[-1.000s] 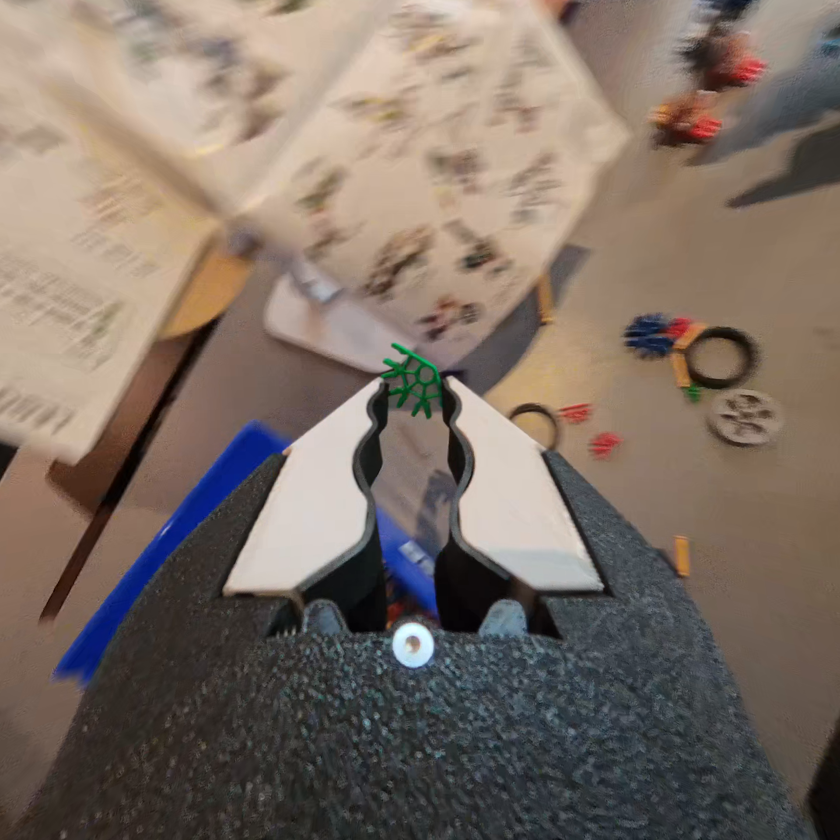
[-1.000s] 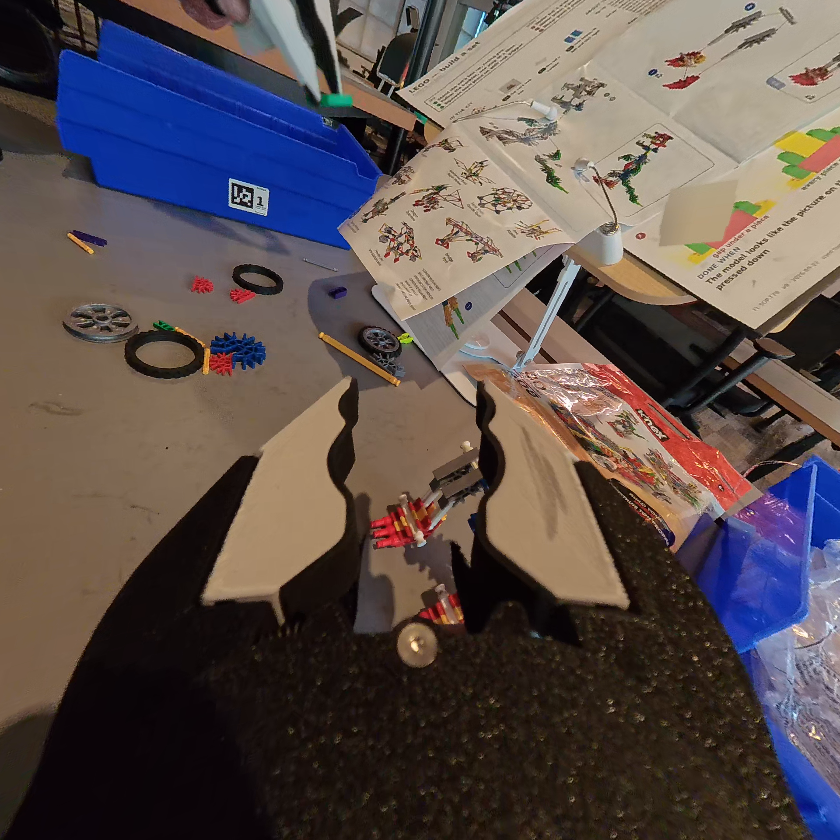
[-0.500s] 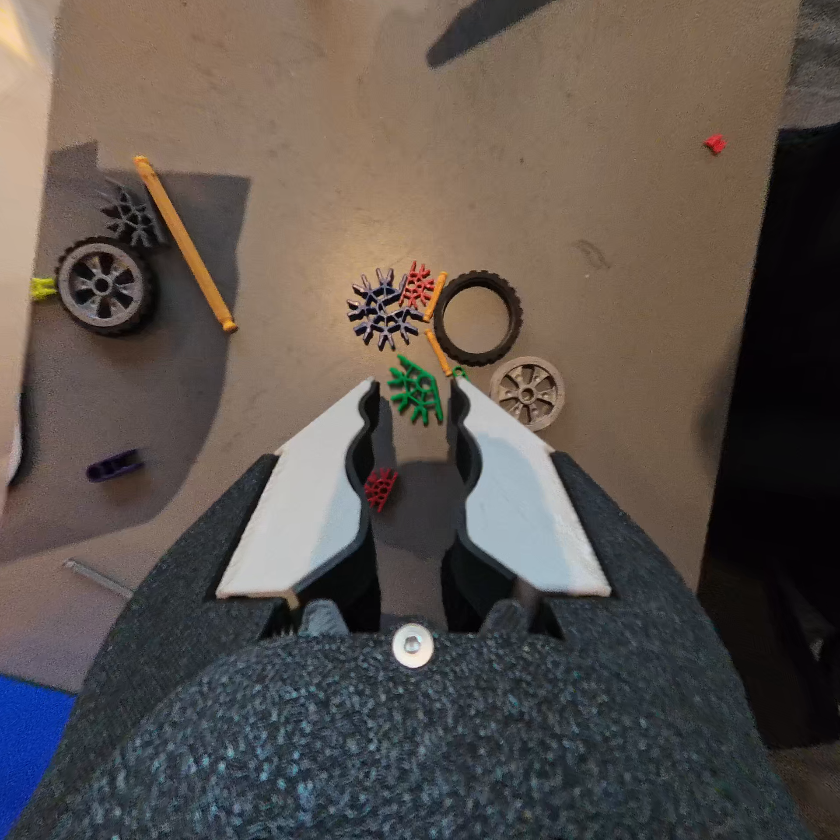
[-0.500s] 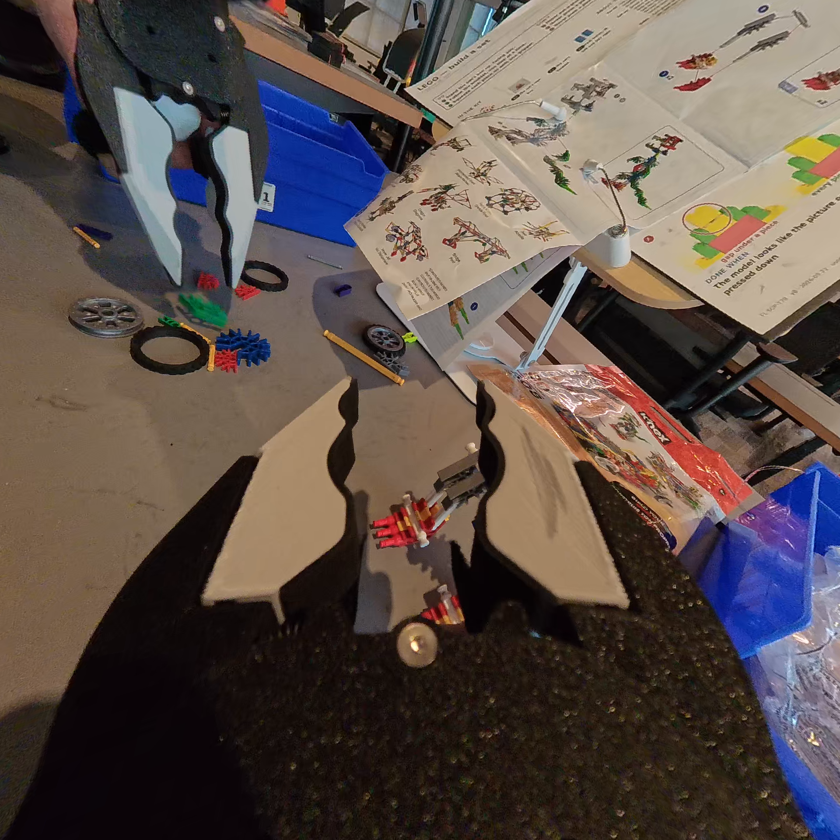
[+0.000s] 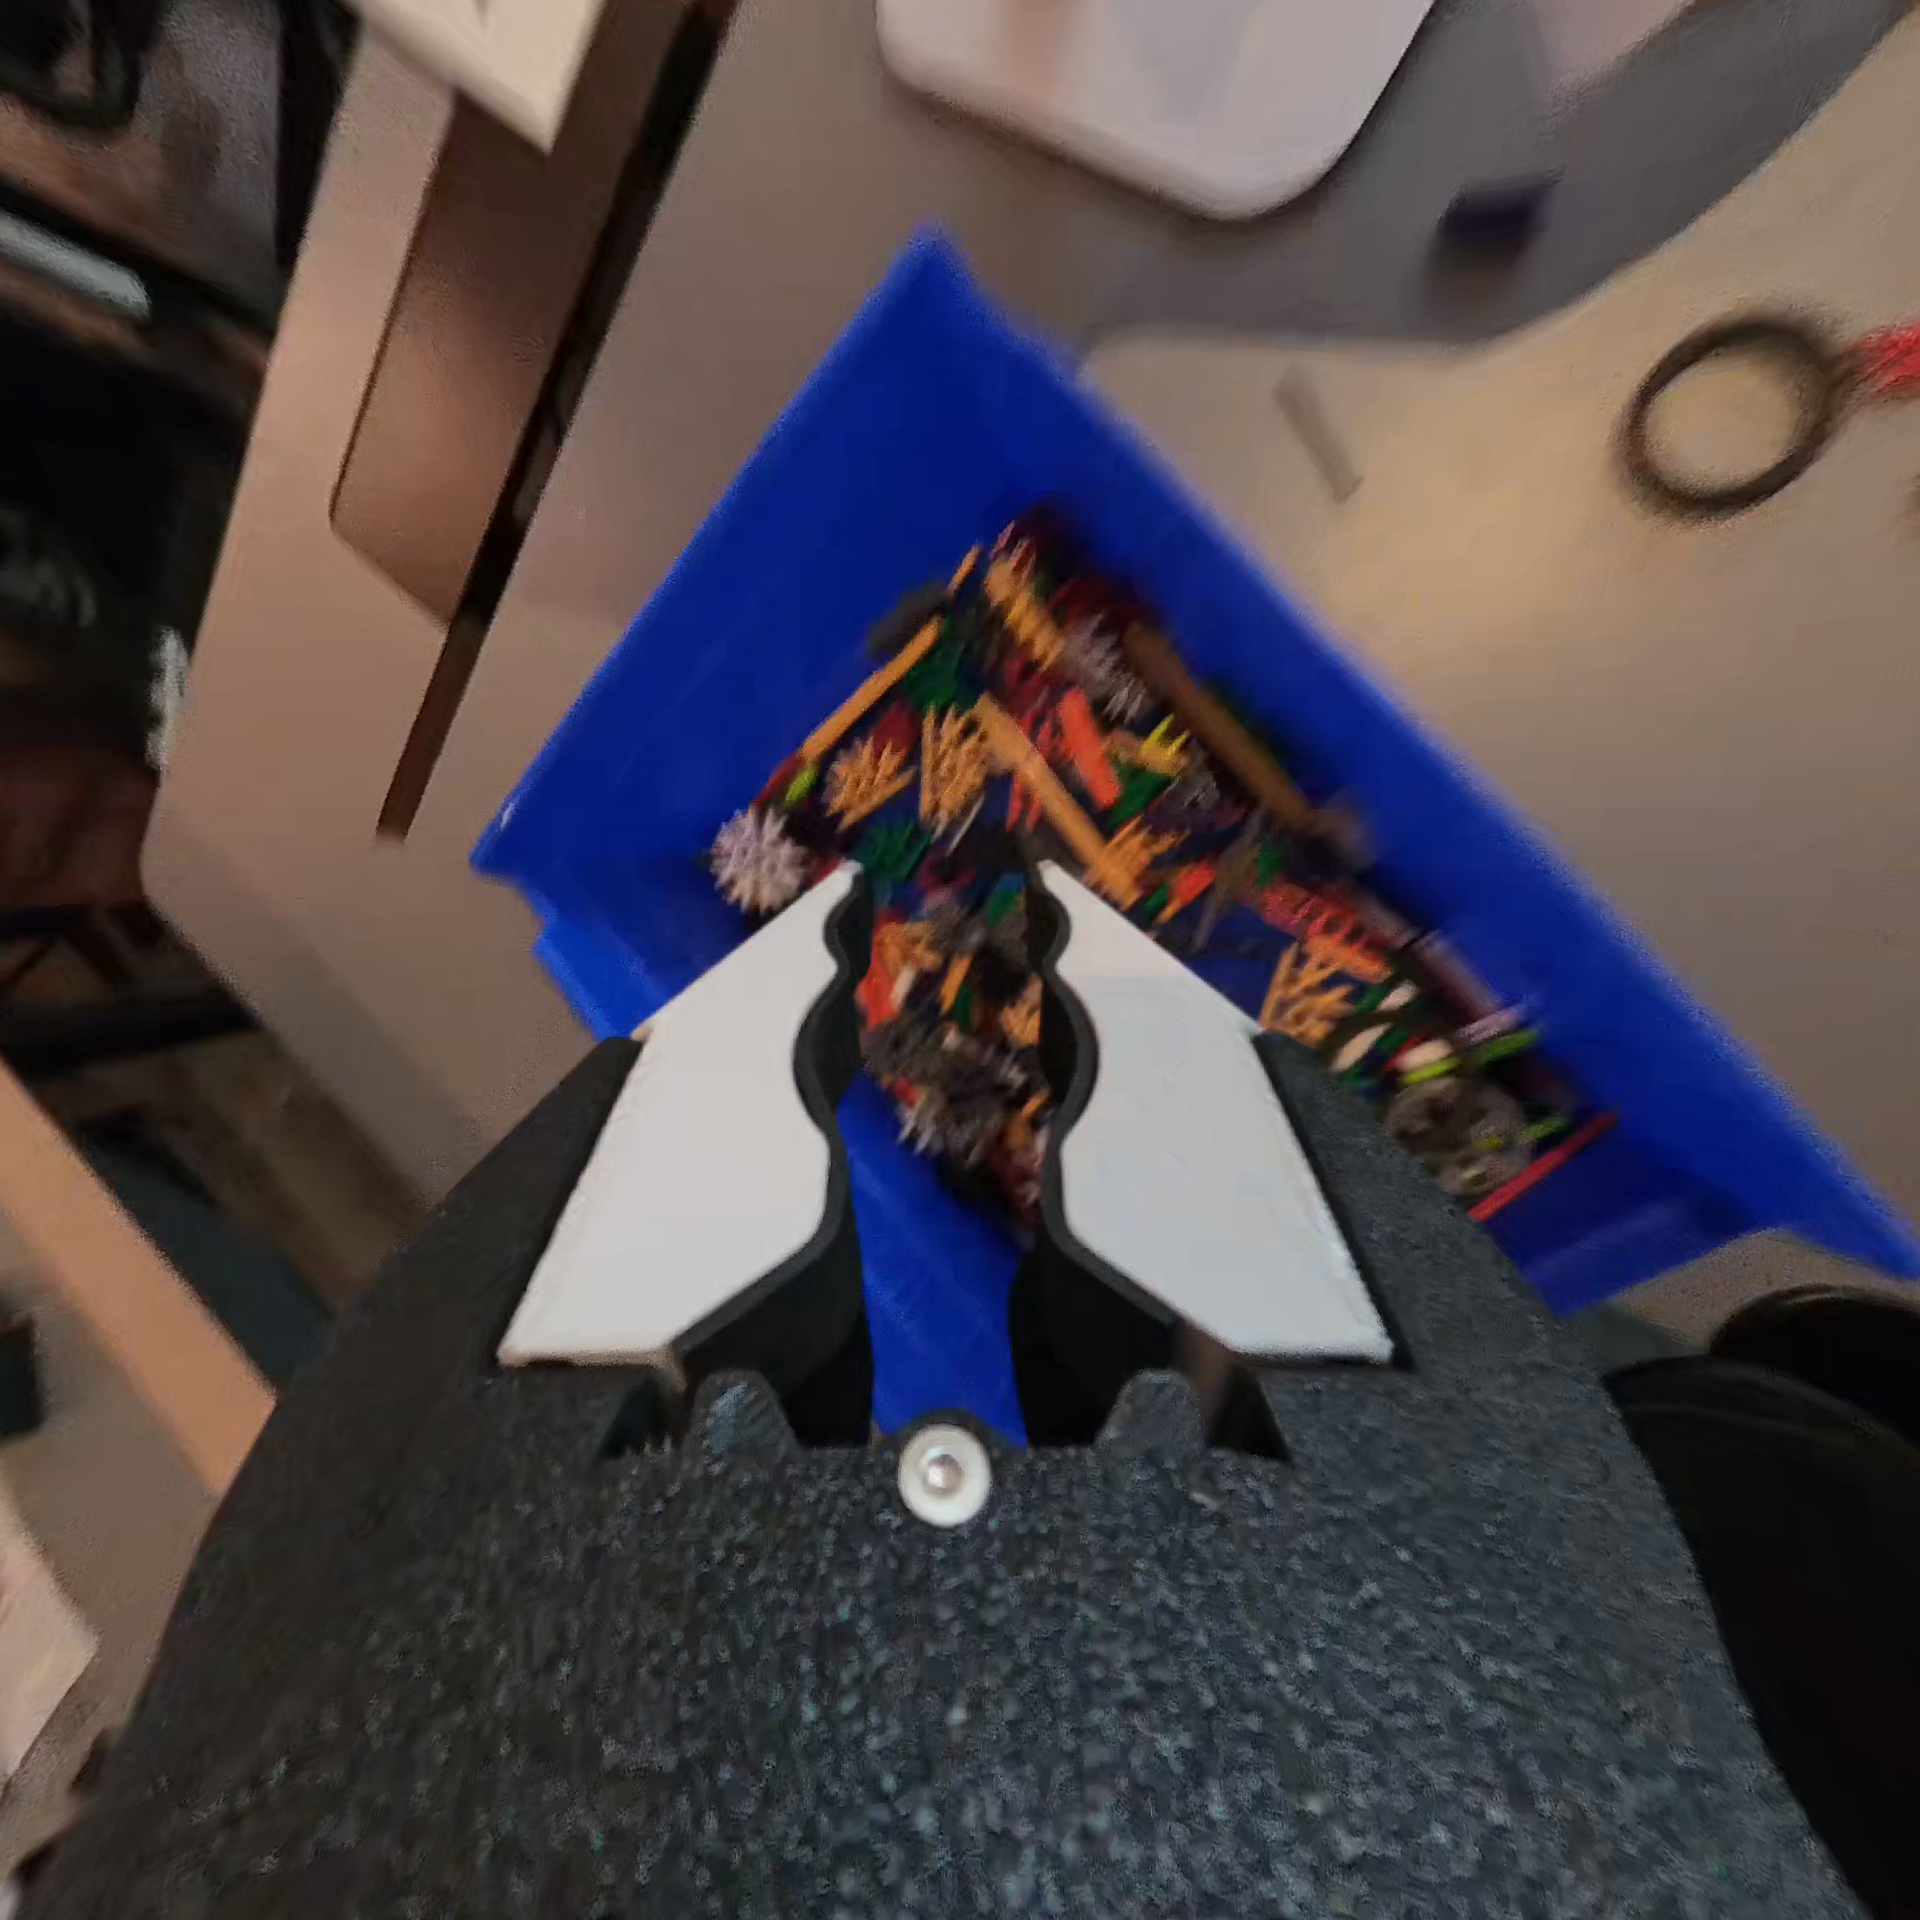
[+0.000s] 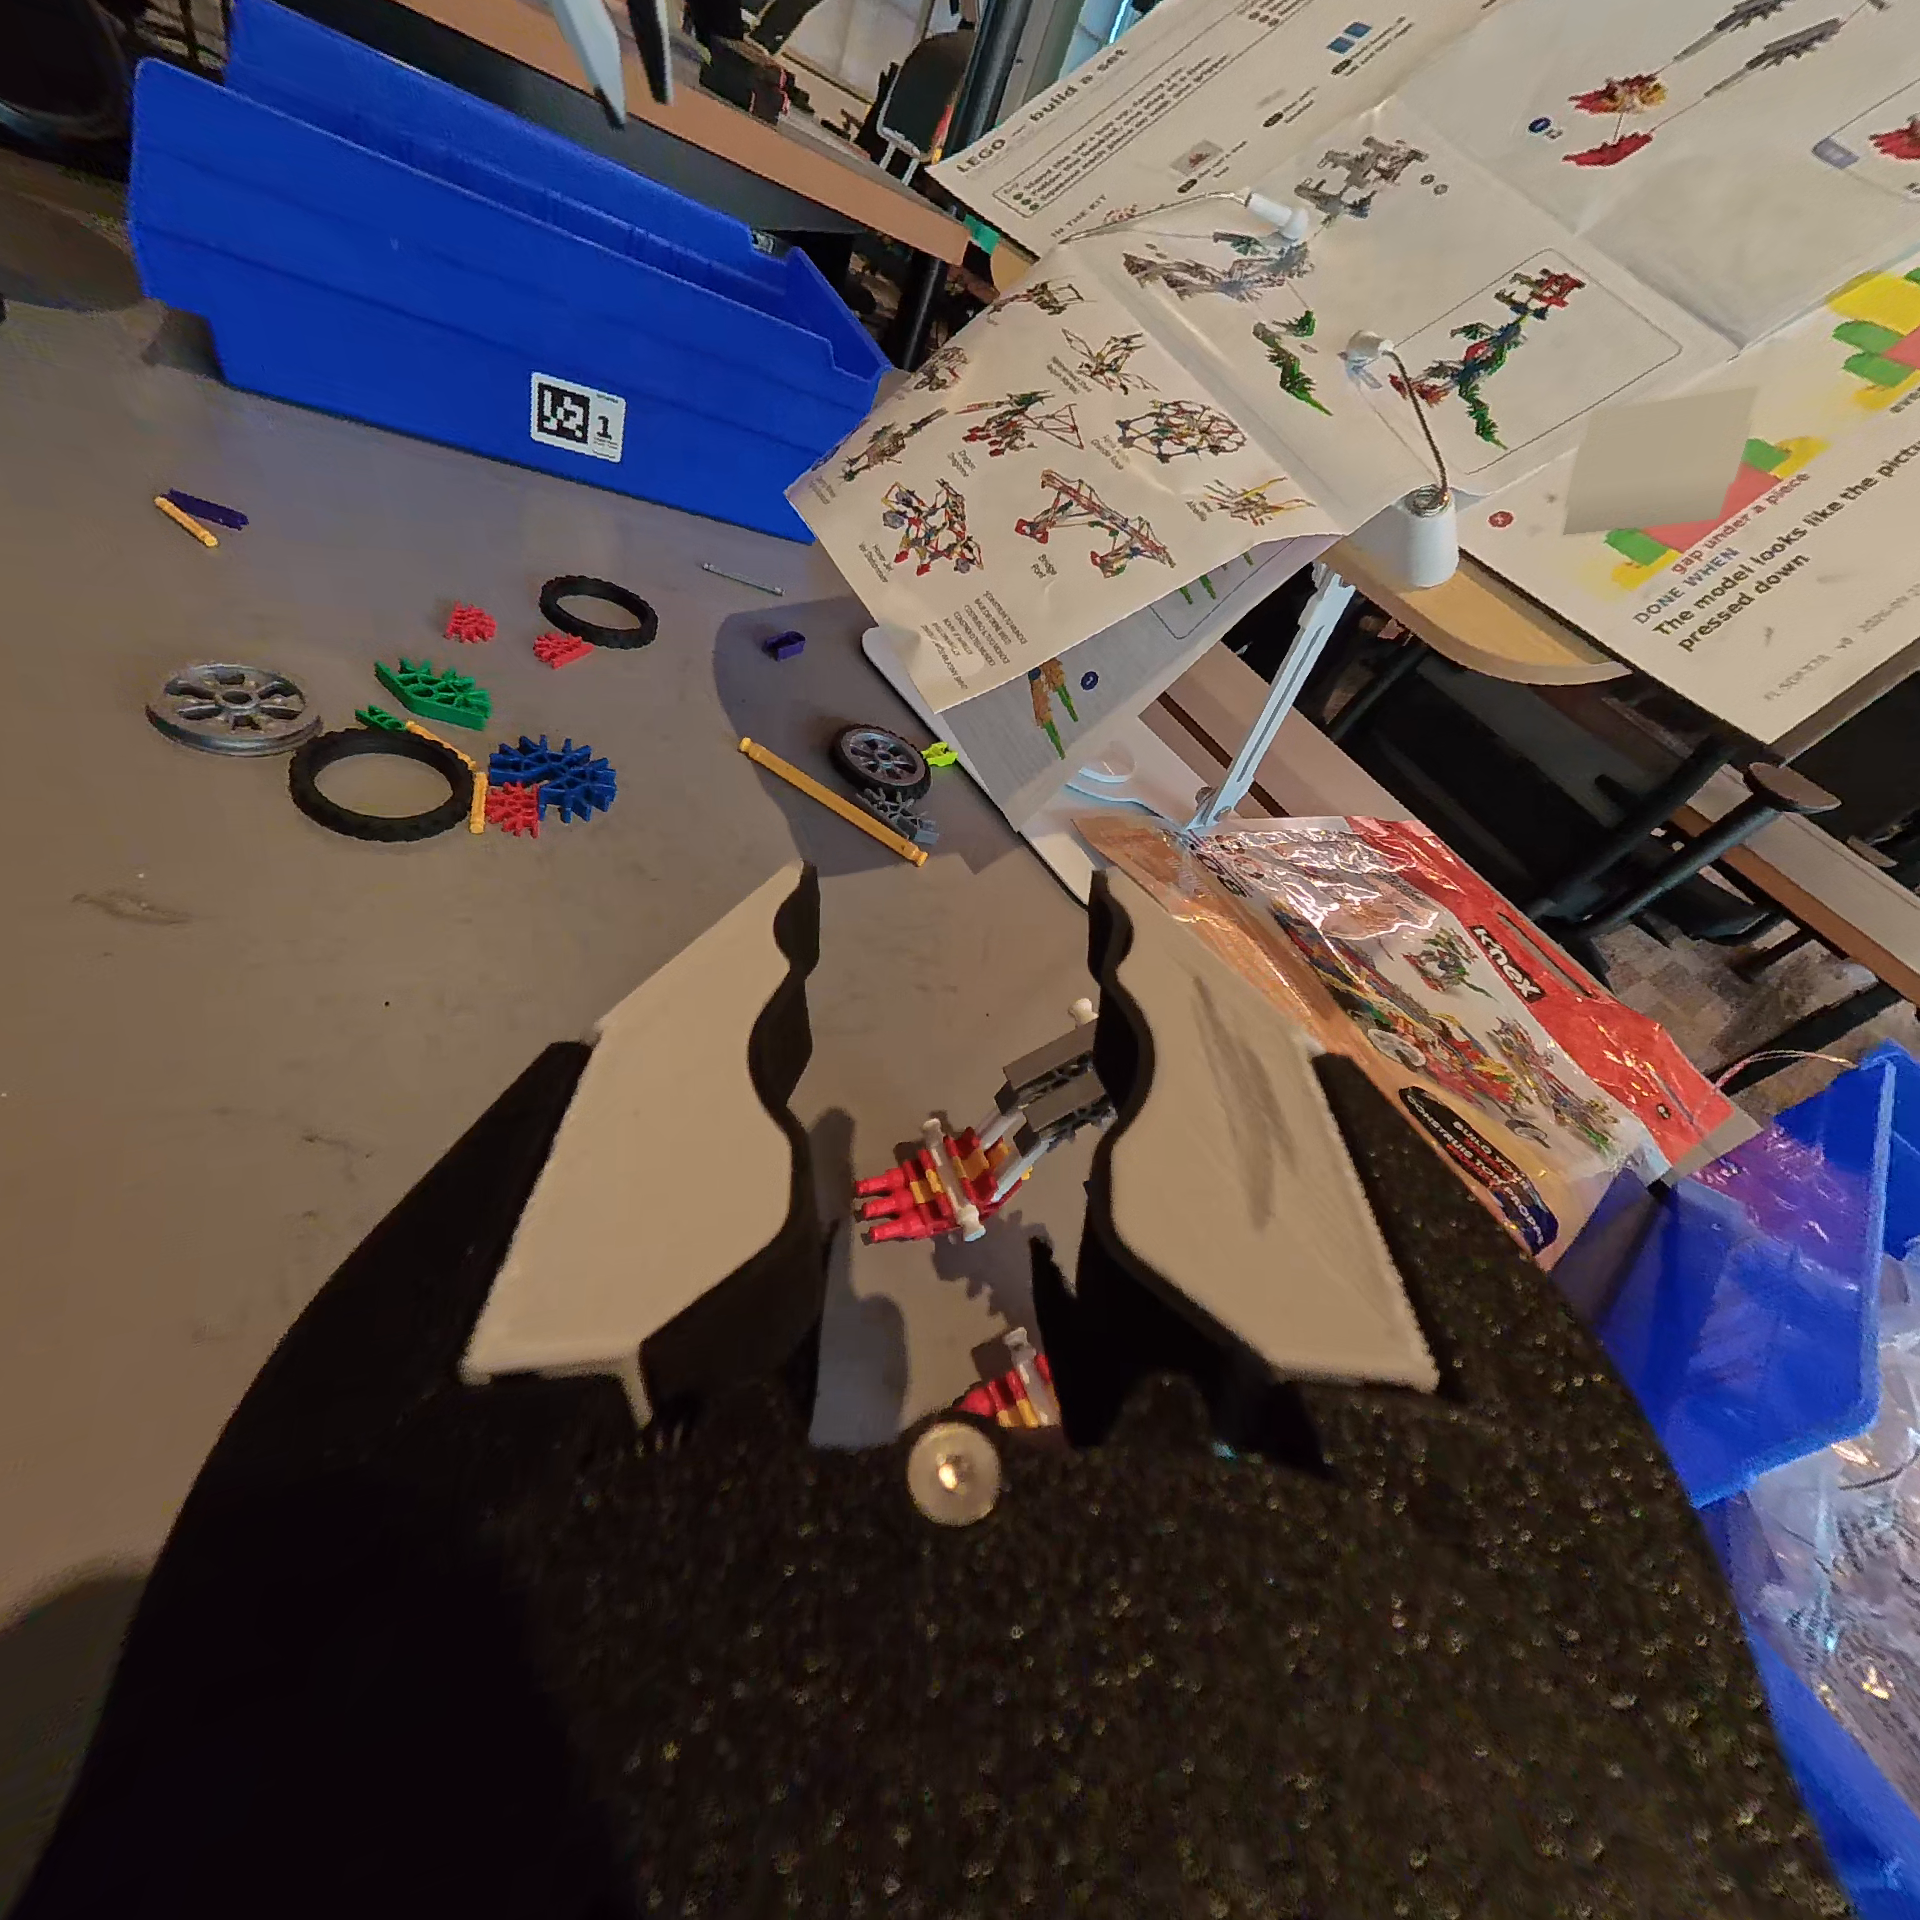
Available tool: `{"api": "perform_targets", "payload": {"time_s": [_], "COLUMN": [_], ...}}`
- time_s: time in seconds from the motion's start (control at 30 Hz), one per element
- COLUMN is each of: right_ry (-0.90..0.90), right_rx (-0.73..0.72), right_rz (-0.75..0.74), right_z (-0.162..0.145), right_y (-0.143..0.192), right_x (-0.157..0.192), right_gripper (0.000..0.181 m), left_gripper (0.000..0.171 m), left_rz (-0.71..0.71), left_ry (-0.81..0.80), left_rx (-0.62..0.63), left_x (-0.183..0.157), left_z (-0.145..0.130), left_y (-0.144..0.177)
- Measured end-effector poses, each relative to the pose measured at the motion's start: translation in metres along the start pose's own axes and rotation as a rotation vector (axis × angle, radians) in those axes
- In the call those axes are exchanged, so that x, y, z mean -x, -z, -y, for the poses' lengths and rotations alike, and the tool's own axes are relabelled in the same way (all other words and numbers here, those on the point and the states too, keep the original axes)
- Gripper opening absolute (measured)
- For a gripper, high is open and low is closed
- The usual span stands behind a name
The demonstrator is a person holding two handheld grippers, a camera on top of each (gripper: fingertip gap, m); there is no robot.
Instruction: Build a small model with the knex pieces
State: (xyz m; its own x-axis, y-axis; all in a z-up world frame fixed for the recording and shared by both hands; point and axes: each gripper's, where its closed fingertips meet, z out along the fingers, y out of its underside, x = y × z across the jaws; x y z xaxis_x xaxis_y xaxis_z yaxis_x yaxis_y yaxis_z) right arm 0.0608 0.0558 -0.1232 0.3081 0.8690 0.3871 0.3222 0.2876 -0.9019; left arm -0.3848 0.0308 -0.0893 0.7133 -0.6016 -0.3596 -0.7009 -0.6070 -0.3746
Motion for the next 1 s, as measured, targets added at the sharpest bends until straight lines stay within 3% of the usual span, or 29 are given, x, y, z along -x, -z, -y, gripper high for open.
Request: {"api": "perform_targets", "payload": {"time_s": [0.13,0.3,0.47,0.7,1.0], "right_ry": [-0.003,-0.008,-0.007,-0.002,0.000], "right_rx": [0.015,0.025,0.033,0.045,0.047], "right_rz": [0.002,0.002,0.005,0.011,0.007], "right_z": [-0.004,-0.007,-0.009,-0.011,-0.011], "right_y": [-0.002,-0.003,-0.004,-0.005,-0.005], "right_x": [0.000,-0.001,0.000,0.001,0.001], "right_gripper": [0.052,0.052,0.052,0.052,0.052], "left_gripper": [0.029,0.030,0.032,0.030,0.021], "left_rz": [-0.044,-0.012,0.084,-0.035,-0.100], "left_ry": [0.036,-0.033,-0.158,-0.103,0.027], "left_rx": [0.107,0.264,0.388,0.389,0.440], "left_x": [0.005,0.014,0.046,0.042,0.032], "left_z": [-0.032,-0.058,-0.073,-0.076,-0.083], "left_y": [-0.035,-0.080,-0.092,-0.091,-0.123]}}
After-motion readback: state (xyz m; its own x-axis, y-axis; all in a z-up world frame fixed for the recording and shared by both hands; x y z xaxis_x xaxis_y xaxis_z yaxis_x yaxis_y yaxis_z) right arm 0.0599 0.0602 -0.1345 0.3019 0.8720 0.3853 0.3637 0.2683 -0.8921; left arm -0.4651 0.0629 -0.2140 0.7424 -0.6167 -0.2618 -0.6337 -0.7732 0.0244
